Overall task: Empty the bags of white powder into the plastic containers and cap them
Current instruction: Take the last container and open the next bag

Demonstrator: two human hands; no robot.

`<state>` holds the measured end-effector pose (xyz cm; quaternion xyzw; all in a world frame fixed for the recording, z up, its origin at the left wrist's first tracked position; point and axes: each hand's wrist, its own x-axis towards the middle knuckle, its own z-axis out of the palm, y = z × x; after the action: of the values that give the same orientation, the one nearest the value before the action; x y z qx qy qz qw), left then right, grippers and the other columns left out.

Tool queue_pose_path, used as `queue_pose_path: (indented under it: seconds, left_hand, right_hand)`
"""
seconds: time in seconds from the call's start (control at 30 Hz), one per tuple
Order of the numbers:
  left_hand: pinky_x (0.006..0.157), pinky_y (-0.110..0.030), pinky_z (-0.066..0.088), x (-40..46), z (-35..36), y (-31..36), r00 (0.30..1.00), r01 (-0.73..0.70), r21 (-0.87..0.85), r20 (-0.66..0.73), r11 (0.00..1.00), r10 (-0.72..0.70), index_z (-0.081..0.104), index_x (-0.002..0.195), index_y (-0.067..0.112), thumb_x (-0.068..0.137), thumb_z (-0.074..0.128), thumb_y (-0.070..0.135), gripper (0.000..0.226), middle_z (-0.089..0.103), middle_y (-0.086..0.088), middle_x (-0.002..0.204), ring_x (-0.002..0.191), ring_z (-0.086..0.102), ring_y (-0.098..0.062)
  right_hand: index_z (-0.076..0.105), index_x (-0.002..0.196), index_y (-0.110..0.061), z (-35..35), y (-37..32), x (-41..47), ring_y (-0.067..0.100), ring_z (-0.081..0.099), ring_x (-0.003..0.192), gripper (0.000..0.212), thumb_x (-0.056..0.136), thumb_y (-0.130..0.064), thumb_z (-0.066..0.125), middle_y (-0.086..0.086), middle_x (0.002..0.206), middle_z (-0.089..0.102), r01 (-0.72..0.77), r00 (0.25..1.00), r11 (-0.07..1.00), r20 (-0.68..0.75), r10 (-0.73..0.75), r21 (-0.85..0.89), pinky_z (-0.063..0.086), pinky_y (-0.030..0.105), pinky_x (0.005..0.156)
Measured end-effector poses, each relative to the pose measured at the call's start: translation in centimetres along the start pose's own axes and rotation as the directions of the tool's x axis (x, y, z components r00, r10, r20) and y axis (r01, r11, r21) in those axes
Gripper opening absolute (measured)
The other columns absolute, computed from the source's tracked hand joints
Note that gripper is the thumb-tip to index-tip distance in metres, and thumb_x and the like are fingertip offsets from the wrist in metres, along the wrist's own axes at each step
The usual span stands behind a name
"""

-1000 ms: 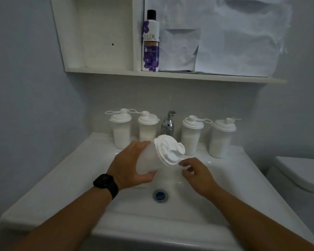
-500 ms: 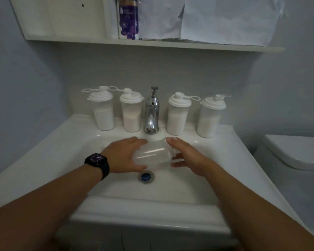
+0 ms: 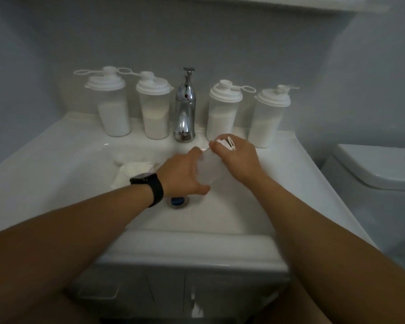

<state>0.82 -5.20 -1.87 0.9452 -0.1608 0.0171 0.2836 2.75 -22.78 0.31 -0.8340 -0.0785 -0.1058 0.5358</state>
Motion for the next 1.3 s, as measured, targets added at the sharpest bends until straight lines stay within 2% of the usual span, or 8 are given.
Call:
queue_pose_path:
  seconds: [0.23,0.43,0.57,0.67,0.83,1.03,1.13,1.3]
  left_hand:
    - [0.072,-0.023,0.052,-1.0,-1.0,-0.2,0.998,0.011,-0.165,0.061,0.986,-0.001,0.051,0.12,0.029,0.069,0.09,0.031,0.065,0.07,0.009,0.097,0.083,0.067,-0.007]
    - [0.073,-0.026,0.056,-0.9,-2.7,-0.4,0.983,0.021,-0.264,0.183,0.964,0.029,0.056,0.118,0.027,0.072,0.091,0.021,0.058,0.072,0.005,0.093,0.079,0.069,-0.008]
    - [0.073,-0.024,0.053,-1.2,-2.0,0.0,0.997,0.013,-0.178,0.075,0.984,0.0,0.053,0.121,0.028,0.071,0.091,0.033,0.064,0.07,0.008,0.096,0.083,0.067,-0.006]
    - [0.075,-0.03,0.057,-1.5,-1.2,0.2,1.0,0.013,-0.076,-0.011,0.997,-0.014,0.047,0.133,0.027,0.071,0.088,0.038,0.076,0.066,0.011,0.093,0.083,0.066,-0.01]
    - [0.065,-0.014,0.045,-1.6,-0.4,0.5,0.997,0.043,-0.142,-0.056,0.989,-0.051,0.048,0.126,0.033,0.07,0.089,0.049,0.071,0.066,0.014,0.096,0.083,0.064,-0.001]
    - [0.074,-0.021,0.054,-1.8,-1.1,0.7,0.997,0.019,-0.253,-0.074,0.967,-0.039,0.056,0.119,0.03,0.069,0.092,0.035,0.062,0.07,0.011,0.097,0.08,0.067,-0.003]
    - [0.071,-0.015,0.054,-2.0,-1.0,0.3,0.994,-0.023,-0.282,-0.108,0.959,-0.008,0.055,0.119,0.031,0.069,0.092,0.033,0.063,0.068,0.012,0.096,0.079,0.066,-0.002]
    - [0.07,-0.008,0.052,-1.6,-0.5,-0.1,0.995,-0.033,-0.287,-0.095,0.957,0.006,0.054,0.122,0.033,0.069,0.093,0.035,0.065,0.068,0.013,0.099,0.082,0.067,0.0]
  right_hand:
    - [0.061,0.066,-0.006,0.7,-0.8,-0.5,0.012,0.049,0.06,0.034,0.073,-0.038,0.071,-0.005,0.057,0.051,0.087,0.995,0.99,-0.064,-0.08,0.112,0.042,0.036,0.062]
    - [0.052,0.059,-0.009,0.8,-1.6,-0.5,0.014,0.04,0.058,0.035,0.079,-0.031,0.07,-0.001,0.056,0.04,0.125,0.991,0.982,-0.066,-0.116,0.14,0.038,0.036,0.059]
    - [0.073,0.08,-0.02,0.3,-1.8,-0.5,0.013,0.063,0.071,0.017,0.083,-0.037,0.069,-0.001,0.075,0.068,0.119,0.993,0.991,-0.001,-0.119,0.054,0.052,0.037,0.069]
    - [0.077,0.095,-0.029,0.0,-1.4,-0.5,0.015,0.072,0.087,0.018,0.084,-0.043,0.079,-0.005,0.091,0.076,-0.01,0.994,0.999,0.106,0.005,0.052,0.06,0.039,0.076]
    - [0.074,0.077,-0.023,0.5,-1.9,-0.9,0.026,0.069,0.076,0.022,0.084,-0.044,0.074,0.002,0.073,0.071,0.055,0.998,0.998,-0.007,-0.055,0.018,0.057,0.049,0.075]
    - [0.075,0.077,-0.013,0.1,-3.1,-1.1,0.036,0.069,0.08,0.029,0.082,-0.041,0.07,0.014,0.079,0.07,0.014,0.998,0.995,-0.069,-0.008,0.096,0.06,0.057,0.071]
    - [0.074,0.085,-0.002,-0.2,-3.8,-1.1,0.028,0.068,0.07,0.034,0.082,-0.035,0.067,0.019,0.078,0.068,-0.052,0.99,0.954,-0.113,0.089,0.294,0.062,0.056,0.068]
    - [0.061,0.089,0.01,0.3,-3.7,-1.4,0.023,0.054,0.065,0.048,0.084,-0.037,0.068,0.031,0.082,0.057,0.015,0.99,0.981,-0.138,0.012,0.194,0.055,0.058,0.062]
